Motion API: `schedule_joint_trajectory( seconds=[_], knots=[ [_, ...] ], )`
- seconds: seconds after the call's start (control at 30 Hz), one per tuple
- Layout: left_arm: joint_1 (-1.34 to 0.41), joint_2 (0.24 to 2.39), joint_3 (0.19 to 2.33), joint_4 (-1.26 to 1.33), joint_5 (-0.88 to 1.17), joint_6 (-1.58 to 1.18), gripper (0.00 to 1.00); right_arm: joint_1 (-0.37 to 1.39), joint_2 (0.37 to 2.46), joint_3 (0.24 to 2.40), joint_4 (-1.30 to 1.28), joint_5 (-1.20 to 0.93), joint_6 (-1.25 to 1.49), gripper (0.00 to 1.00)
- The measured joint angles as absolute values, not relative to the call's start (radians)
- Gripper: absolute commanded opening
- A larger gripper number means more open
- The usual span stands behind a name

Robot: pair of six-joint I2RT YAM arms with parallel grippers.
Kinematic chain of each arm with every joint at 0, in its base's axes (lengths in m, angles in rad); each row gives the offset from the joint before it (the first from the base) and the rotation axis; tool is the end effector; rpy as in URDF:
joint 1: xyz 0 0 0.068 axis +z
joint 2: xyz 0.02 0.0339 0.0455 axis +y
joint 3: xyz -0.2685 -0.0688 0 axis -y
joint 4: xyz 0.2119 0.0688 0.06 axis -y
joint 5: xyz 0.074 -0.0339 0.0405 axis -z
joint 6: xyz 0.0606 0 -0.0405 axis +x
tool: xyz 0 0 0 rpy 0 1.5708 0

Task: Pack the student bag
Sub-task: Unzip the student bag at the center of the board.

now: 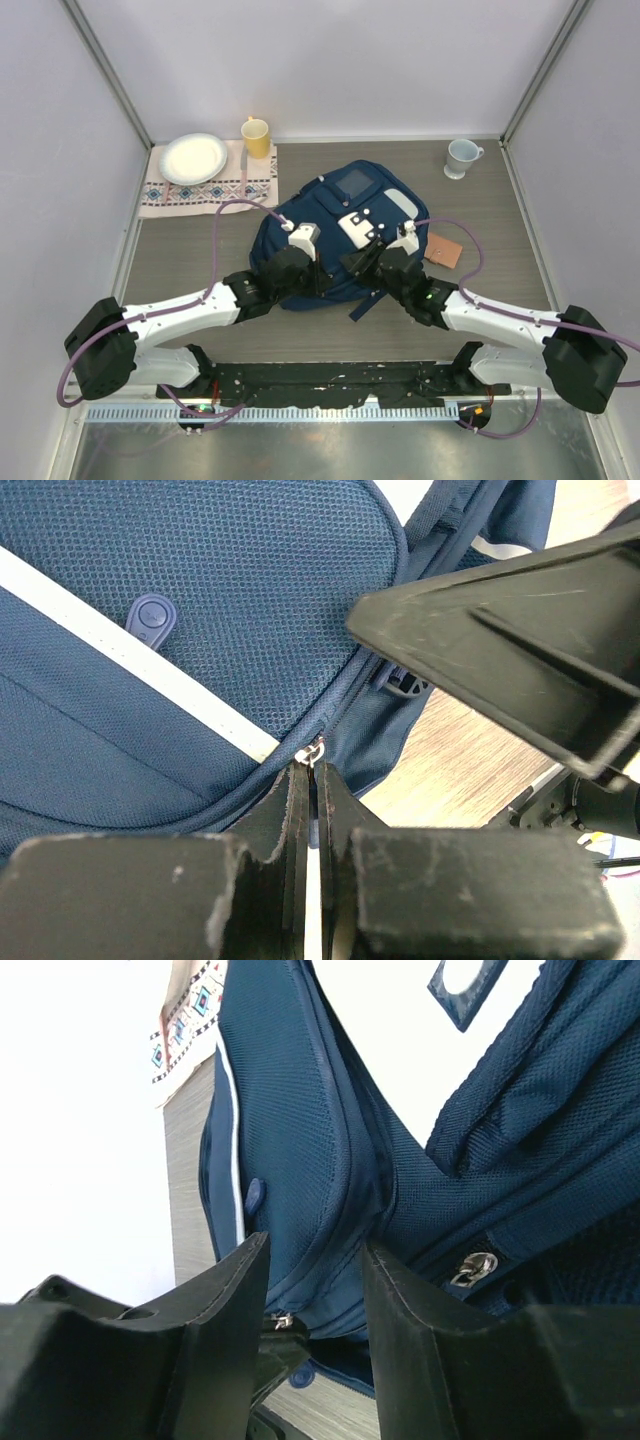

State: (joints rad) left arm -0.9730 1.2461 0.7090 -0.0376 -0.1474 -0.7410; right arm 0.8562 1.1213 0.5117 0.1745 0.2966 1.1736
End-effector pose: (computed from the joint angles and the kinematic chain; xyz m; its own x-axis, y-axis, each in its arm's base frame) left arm 0.1534 -0.2095 0.2383 -0.7308 -0.1131 -0.6732 0.3455 0.7892 -0.5077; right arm 0.1648 0.1629 0.2276 -0.6128 0.6394 -0.4644 0.0425 0.6135 0.7886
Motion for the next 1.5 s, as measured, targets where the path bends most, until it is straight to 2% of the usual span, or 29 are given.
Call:
schedule_joint_trajectory(
  seconds=[0.23, 0.37, 0.73, 1.13, 1.5],
  knots=[
    [-0.97, 1.246, 0.709, -0.035, -0.131, -0.712, 0.0, 0.856, 1.205, 0.514, 0.215, 0.294, 1.174, 0.22],
    [-0.969, 1.246, 0.709, -0.035, -0.127, -0.698, 0.0, 0.856, 1.207, 0.524, 0.205, 0.295, 1.162, 0.01],
    [-0.972, 1.246, 0.723, -0.097, -0.167, -0.683, 0.0, 0.86, 1.206, 0.576, 0.115, 0.3, 1.057, 0.01],
    [-0.988, 1.244, 0.749, -0.34, -0.375, -0.709, 0.0, 0.867, 1.216, 0.67, -0.024, 0.316, 0.89, 0.01],
    [-1.007, 1.1, 0.676, -0.296, -0.388, -0.678, 0.0, 0.871, 1.308, 0.82, -0.147, 0.294, 0.66, 0.01]
  ],
)
